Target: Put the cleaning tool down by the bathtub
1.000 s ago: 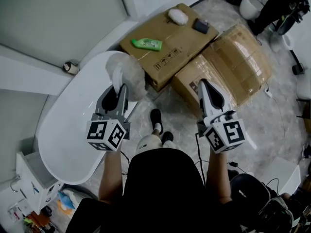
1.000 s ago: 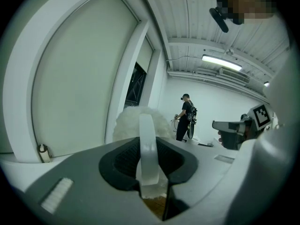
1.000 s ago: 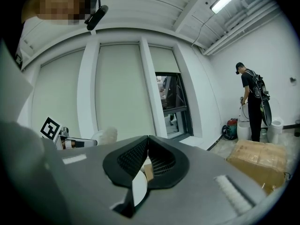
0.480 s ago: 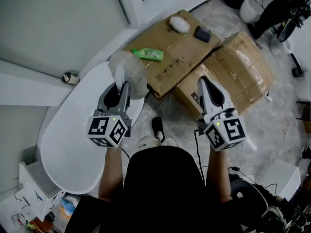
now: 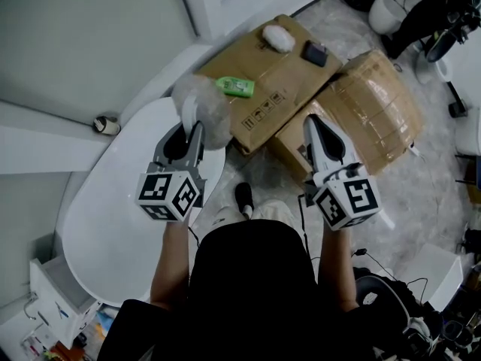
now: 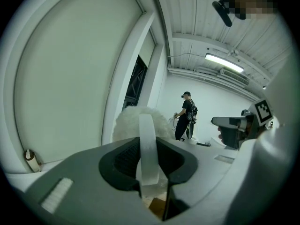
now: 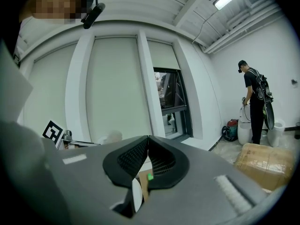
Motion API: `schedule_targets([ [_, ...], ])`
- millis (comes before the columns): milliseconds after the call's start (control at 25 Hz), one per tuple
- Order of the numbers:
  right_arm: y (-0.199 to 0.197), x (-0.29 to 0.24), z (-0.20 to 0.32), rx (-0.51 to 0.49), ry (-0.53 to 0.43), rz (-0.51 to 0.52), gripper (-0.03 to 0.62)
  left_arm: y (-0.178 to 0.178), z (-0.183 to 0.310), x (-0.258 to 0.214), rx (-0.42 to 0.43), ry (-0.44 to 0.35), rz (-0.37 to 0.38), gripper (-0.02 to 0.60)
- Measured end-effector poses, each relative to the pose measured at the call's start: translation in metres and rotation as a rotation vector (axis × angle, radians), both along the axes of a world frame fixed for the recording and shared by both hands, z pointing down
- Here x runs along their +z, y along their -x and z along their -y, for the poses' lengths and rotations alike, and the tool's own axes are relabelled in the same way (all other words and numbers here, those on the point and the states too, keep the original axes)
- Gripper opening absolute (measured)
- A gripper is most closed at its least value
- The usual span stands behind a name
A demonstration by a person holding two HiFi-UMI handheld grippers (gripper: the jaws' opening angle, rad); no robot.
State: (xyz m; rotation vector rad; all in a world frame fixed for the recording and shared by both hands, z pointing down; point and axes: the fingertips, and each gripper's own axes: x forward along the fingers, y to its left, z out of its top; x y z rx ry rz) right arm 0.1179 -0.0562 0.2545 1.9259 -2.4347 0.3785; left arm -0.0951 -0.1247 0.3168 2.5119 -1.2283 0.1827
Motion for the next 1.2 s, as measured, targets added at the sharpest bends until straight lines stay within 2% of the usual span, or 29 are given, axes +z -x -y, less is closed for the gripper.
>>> schedule_targets([
  [600,0.020,0.016,0.020,-0.030,0.067,-0.023,0.008,-0.003,0.014,0.042,0.020,0.102,0.007,0.087],
  [880,0.013,0.024,0.035,-0.049,0.085,-0.017,0.008,-0.009,0.024,0.060,-0.002,0.129,0.022,0.087],
  [1200,-0.007,0.035,0.057,-0.092,0.107,-0.004,0.008,-0.033,0.037,0.081,-0.032,0.171,0.045,0.087],
])
